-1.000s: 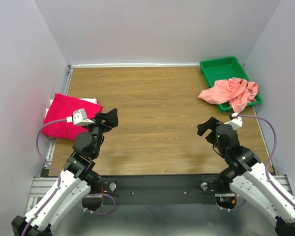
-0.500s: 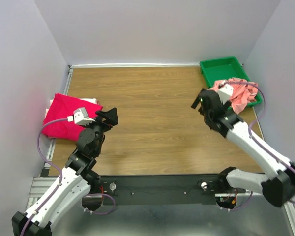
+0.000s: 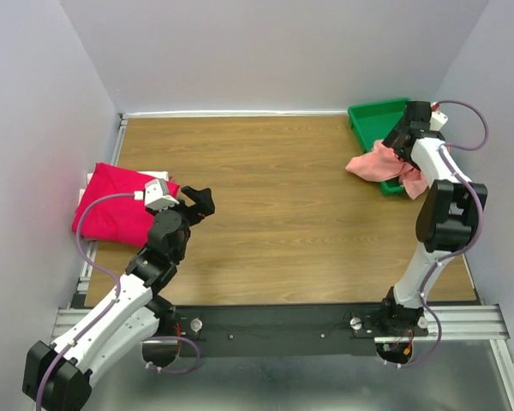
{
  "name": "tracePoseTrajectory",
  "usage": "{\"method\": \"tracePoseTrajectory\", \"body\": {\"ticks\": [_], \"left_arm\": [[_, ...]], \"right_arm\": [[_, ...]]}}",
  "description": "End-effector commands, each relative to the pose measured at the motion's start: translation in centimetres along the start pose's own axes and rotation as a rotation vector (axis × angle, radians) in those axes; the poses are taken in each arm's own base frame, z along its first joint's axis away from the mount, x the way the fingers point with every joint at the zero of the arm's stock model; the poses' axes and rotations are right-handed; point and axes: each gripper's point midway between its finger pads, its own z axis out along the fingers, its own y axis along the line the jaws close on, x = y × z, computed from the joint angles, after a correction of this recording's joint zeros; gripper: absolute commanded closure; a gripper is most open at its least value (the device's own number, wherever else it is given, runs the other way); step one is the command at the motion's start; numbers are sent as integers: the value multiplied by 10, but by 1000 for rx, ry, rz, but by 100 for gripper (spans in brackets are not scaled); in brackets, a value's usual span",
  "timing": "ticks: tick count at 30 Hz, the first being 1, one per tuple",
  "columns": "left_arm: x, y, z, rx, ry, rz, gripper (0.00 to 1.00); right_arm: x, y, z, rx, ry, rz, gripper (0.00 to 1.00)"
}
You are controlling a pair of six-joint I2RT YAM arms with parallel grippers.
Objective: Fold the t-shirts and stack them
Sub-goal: Grab the tshirt from the pile
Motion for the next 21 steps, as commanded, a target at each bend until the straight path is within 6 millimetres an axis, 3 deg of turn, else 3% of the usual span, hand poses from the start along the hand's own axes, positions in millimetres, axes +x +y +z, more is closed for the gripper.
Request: {"method": "tracePoseTrajectory", "body": {"ticks": [1, 3, 7, 10, 12, 16, 17, 18, 21], "left_arm": [[-17, -16, 4, 45, -44, -4, 1], [-16, -14, 5, 30, -43, 4, 2], [-12, -13, 8, 23, -30, 15, 2], [-11, -13, 9, 19, -23, 24, 2], [-8, -10, 10, 6, -10, 31, 2], [-6, -8, 11, -9, -7, 33, 2], [-5, -7, 11, -14, -4, 33, 2], [-4, -6, 11, -18, 0, 34, 1], [-2, -6, 12, -22, 10, 39, 2]], "right_arm": [[5, 4, 20, -30, 70, -49, 1], [14, -2, 31, 2, 90, -46, 2], [17, -4, 48, 4, 113, -62, 12], [26, 2, 58, -27, 152, -60, 35], [30, -1, 59, -21, 161, -47, 42], [40, -5, 58, -19, 189, -20, 74], [36, -3, 53, -30, 182, -12, 91], [37, -5, 51, -28, 184, -8, 99], [17, -5, 34, -37, 130, 4, 100]]}}
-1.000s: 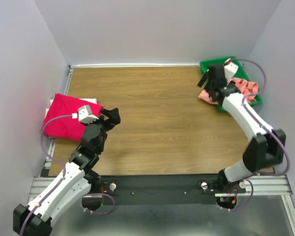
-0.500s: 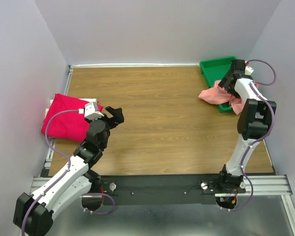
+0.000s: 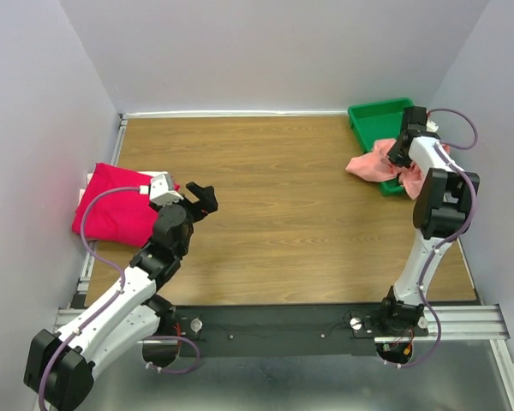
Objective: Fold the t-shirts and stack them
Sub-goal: Grab the tshirt from the pile, then move the tshirt to the center of the board
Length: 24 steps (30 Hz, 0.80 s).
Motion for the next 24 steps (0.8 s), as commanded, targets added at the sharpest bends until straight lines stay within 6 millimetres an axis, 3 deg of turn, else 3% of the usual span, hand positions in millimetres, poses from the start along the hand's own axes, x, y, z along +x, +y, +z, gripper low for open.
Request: {"method": "tracePoseTrajectory", "body": {"ticks": [1, 7, 10, 14, 15, 19, 20, 22, 23, 24], "left_arm": [[-6, -2, 2, -14, -5, 6, 2], [-1, -1, 4, -20, 19, 17, 2], [2, -5, 4, -3, 31, 17, 2], [5, -17, 3, 61, 61, 18, 2], [7, -21, 1, 82, 74, 20, 2], [7, -32, -3, 141, 92, 8, 2], [3, -37, -6, 163, 89, -1, 1], [5, -46, -11, 214, 108, -10, 1], [2, -49, -14, 232, 104, -19, 1], [1, -52, -17, 252, 108, -28, 2]], "right_arm": [[-22, 0, -35, -35, -57, 30, 100], [-82, 5, -116, -118, -253, 42, 100], [-111, 13, -185, -244, -365, 37, 100], [-117, 37, -247, -461, -400, 17, 100], [-123, 45, -278, -544, -431, 10, 100], [-122, 77, -360, -819, -457, -41, 100], [-117, 92, -391, -914, -467, -79, 100], [-112, 105, -427, -1003, -485, -107, 100], [-106, 118, -460, -1089, -503, -145, 100], [-103, 124, -476, -1132, -509, -159, 99]]}}
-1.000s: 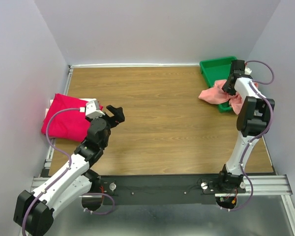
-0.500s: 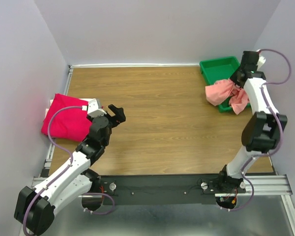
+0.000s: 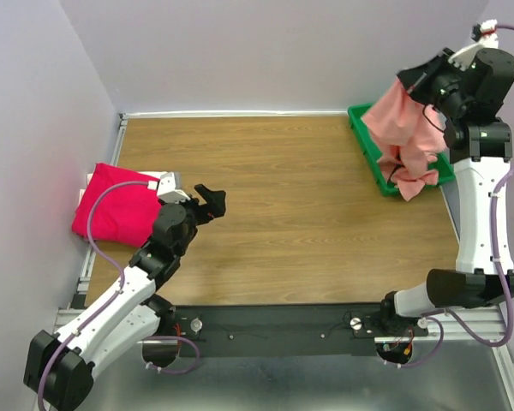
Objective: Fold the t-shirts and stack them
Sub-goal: Move the tshirt to the center of the board
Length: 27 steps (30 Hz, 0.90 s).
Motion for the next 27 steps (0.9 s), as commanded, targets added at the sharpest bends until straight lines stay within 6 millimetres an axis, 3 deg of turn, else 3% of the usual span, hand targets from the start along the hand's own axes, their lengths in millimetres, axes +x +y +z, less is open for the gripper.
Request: {"method": "tracePoseTrajectory", "body": {"ticks": [1, 2, 4, 5, 6, 9, 14, 17, 19, 20, 21, 22, 23, 26, 27], "left_arm": [[-18, -31, -12, 132, -16, -35, 1], [-21, -32, -16, 144, -25, -50, 1], [-21, -30, -20, 140, -27, -63, 1], [-25, -30, -24, 144, -40, -71, 2], [-25, -27, -26, 133, -39, -73, 2], [-32, -27, -34, 129, -54, -87, 1], [-41, -24, -43, 112, -71, -118, 2], [-39, -19, -45, 82, -64, -130, 1], [-37, -16, -44, 66, -53, -133, 1], [-34, -15, -44, 61, -45, -130, 1], [-29, -13, -42, 49, -25, -126, 1], [-26, -12, -41, 46, -16, -123, 1], [-20, -10, -38, 34, 4, -120, 2], [-8, -7, -32, 21, 44, -111, 1], [-1, -5, -28, 9, 71, -99, 1]], "right_arm": [[-13, 112, -39, -371, 18, -21, 100], [-23, 142, -56, -469, 5, -36, 100], [-24, 166, -61, -542, 21, -17, 100], [-28, 190, -74, -617, 15, -27, 99], [-31, 200, -81, -655, 12, -28, 100], [-36, 231, -92, -764, 20, -13, 100], [-37, 248, -95, -822, 30, 18, 100], [-19, 227, -73, -714, 49, 29, 100], [-10, 206, -69, -611, 35, 33, 100], [25, 180, -44, -505, 106, 55, 100], [33, 155, -29, -384, 82, 64, 99], [38, 140, -30, -321, 72, 63, 99], [82, 97, -5, -157, 130, 65, 99], [151, 32, 20, 64, 234, 37, 97], [186, -12, 27, 219, 273, 16, 96]]}}
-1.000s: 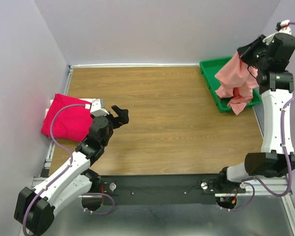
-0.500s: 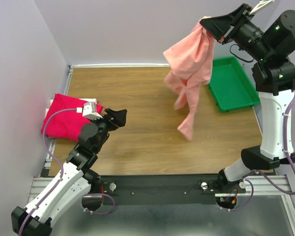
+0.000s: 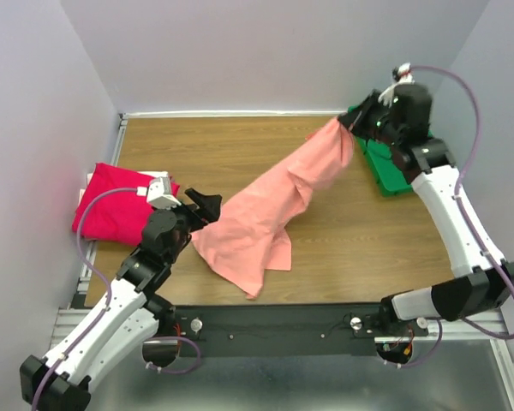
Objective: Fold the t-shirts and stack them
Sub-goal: Move the tshirt to the center of the board, then flatten the tshirt out
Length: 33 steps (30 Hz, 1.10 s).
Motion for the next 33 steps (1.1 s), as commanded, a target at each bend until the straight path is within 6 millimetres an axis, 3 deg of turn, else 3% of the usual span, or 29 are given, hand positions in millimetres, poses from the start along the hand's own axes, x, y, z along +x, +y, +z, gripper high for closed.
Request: {"method": "tracePoseTrajectory", "body": {"ticks": [1, 2, 3, 4, 5, 6, 8, 11, 13, 14, 17, 19, 21, 22, 26, 29, 31, 33], "left_arm": [[18, 9, 7, -43, 76, 14, 1], [22, 9, 8, -45, 94, 19, 1], [29, 11, 11, -47, 122, 28, 1], [39, 10, 12, -37, 162, 26, 1], [44, 10, 11, -27, 179, 26, 1], [56, 8, 10, -7, 228, 21, 2], [76, 11, 7, 11, 291, 17, 1], [111, 15, -3, 36, 386, 4, 1], [132, 23, -12, 24, 440, -20, 1], [138, 24, -16, 25, 458, -27, 1], [163, 27, -31, 27, 525, -67, 1], [172, 25, -37, 36, 545, -85, 1], [185, 32, -40, 10, 580, -91, 1], [189, 33, -40, 6, 588, -93, 1], [197, 33, -27, -5, 595, -53, 2], [190, 33, -10, -46, 548, -27, 1], [198, 52, -1, -144, 564, 24, 1], [204, 58, 10, -194, 603, 59, 2]], "right_arm": [[66, -142, 25, 490, 47, -3, 94], [86, -169, 33, 556, 96, 16, 93], [93, -193, 32, 617, 111, 33, 92], [105, -219, 32, 684, 136, 50, 83], [108, -221, 31, 689, 144, 49, 83], [111, -230, 29, 727, 145, 41, 58], [116, -234, 24, 739, 154, 29, 25], [121, -232, 7, 736, 159, 9, 10], [126, -224, -8, 702, 156, 18, 8], [146, -231, -17, 713, 196, 21, 5], [158, -227, -34, 676, 196, 29, 4], [186, -227, -42, 628, 250, 40, 4], [193, -218, -46, 562, 247, 58, 3], [211, -224, -52, 565, 275, 70, 3], [235, -219, -59, 494, 314, 100, 0], [245, -218, -62, 475, 338, 107, 0], [247, -217, -65, 469, 338, 107, 0], [251, -220, -69, 476, 339, 106, 0]]}}
